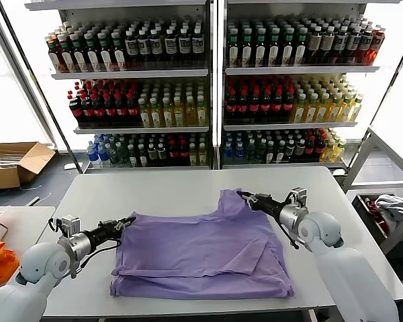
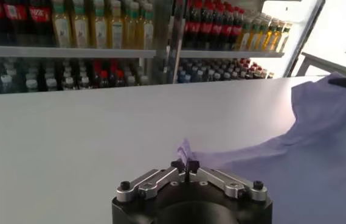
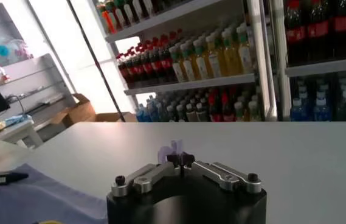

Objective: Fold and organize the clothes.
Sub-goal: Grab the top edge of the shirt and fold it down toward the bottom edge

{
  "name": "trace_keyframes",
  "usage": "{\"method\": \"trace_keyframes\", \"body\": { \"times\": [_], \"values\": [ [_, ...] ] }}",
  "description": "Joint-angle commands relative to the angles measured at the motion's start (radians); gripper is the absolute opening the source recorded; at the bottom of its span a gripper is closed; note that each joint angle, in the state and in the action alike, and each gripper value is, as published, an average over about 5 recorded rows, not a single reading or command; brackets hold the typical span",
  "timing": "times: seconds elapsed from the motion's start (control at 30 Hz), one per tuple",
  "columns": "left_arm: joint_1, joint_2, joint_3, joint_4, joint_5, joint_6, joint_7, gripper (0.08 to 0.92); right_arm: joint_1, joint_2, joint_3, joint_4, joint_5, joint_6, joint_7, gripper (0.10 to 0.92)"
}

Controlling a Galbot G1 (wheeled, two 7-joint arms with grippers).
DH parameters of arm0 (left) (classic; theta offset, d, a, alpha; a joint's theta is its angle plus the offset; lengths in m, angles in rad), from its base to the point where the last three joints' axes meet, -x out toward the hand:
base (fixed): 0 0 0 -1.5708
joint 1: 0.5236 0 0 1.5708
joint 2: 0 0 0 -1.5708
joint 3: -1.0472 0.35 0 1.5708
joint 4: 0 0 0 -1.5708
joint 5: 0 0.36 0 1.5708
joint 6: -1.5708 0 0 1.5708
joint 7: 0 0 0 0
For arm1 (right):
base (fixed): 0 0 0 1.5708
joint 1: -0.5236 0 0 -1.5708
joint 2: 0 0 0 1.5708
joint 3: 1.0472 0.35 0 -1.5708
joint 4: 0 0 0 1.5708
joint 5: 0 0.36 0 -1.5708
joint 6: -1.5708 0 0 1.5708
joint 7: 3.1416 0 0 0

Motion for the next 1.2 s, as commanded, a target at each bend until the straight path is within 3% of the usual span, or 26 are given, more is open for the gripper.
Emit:
{"method": "trace_keyframes", "body": {
  "times": [0.03,0.5,0.93,1.2],
  "values": [
    [0.234,0.007,-0.147,-0.251,-0.014,0.005,-0.015,0.092,-0.398,-0.047,0.281,0.327,0.063,0.008,0.003,0.108],
    [0.511,-0.029,-0.277,-0.358,0.13,0.017,-0.017,0.089,-0.72,-0.025,0.374,0.436,-0.075,0.083,-0.005,0.108],
    [0.505,-0.034,-0.26,-0.282,0.196,0.016,-0.026,0.093,-0.785,-0.013,0.379,0.444,-0.141,0.141,-0.01,0.108],
    [0.521,-0.012,-0.29,-0.345,0.196,0.017,-0.039,0.288,-0.799,-0.001,0.399,0.468,-0.175,0.189,0.005,0.145]
  ]
}}
